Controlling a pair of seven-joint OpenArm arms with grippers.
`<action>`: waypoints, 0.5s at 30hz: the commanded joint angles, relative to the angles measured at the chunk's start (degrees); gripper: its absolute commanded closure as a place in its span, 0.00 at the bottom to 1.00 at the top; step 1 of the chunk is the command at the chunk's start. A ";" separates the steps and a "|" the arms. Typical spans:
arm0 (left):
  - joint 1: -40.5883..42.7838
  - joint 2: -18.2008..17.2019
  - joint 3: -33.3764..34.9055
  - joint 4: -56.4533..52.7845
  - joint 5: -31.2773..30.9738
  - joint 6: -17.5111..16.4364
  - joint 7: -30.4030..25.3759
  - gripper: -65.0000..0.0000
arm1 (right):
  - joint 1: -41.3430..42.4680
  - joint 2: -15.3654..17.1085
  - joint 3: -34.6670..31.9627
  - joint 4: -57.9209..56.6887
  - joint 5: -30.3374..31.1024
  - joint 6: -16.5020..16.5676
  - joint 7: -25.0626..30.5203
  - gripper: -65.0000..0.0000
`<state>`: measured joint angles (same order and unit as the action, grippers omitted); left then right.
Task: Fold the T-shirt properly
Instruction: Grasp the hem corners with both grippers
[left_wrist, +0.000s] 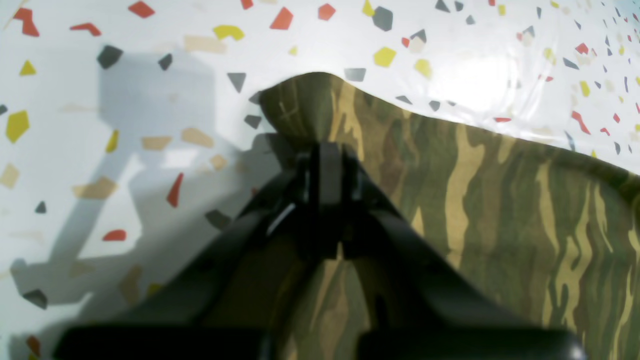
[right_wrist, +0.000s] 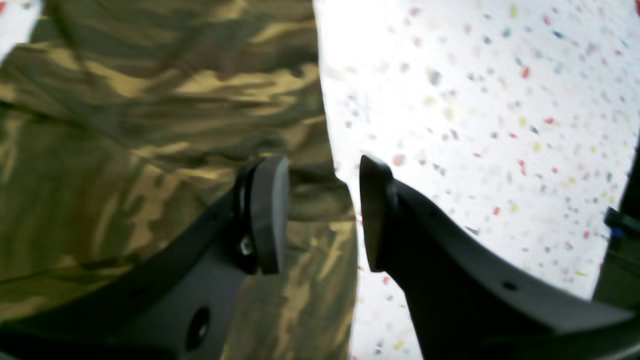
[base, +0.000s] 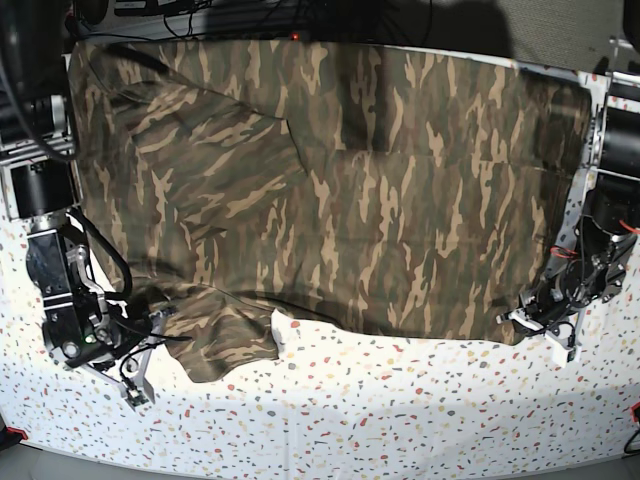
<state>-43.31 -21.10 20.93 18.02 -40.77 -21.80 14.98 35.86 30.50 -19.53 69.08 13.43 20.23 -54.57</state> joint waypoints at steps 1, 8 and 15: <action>-2.12 -0.66 -0.31 0.66 -0.79 -0.28 -1.36 1.00 | 2.05 0.79 0.46 0.44 -1.22 -0.04 1.14 0.63; -2.12 -0.68 -0.33 0.70 -0.76 -0.31 0.44 1.00 | 2.23 0.74 0.46 -13.38 -4.50 -0.04 17.79 0.44; -2.12 -0.66 -0.31 0.70 -0.79 -0.31 0.35 1.00 | 2.21 0.76 0.46 -23.87 -0.87 -0.04 20.96 0.42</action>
<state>-43.33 -21.10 20.93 18.04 -41.15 -21.61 16.62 35.86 30.41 -19.53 44.45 12.38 20.25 -34.52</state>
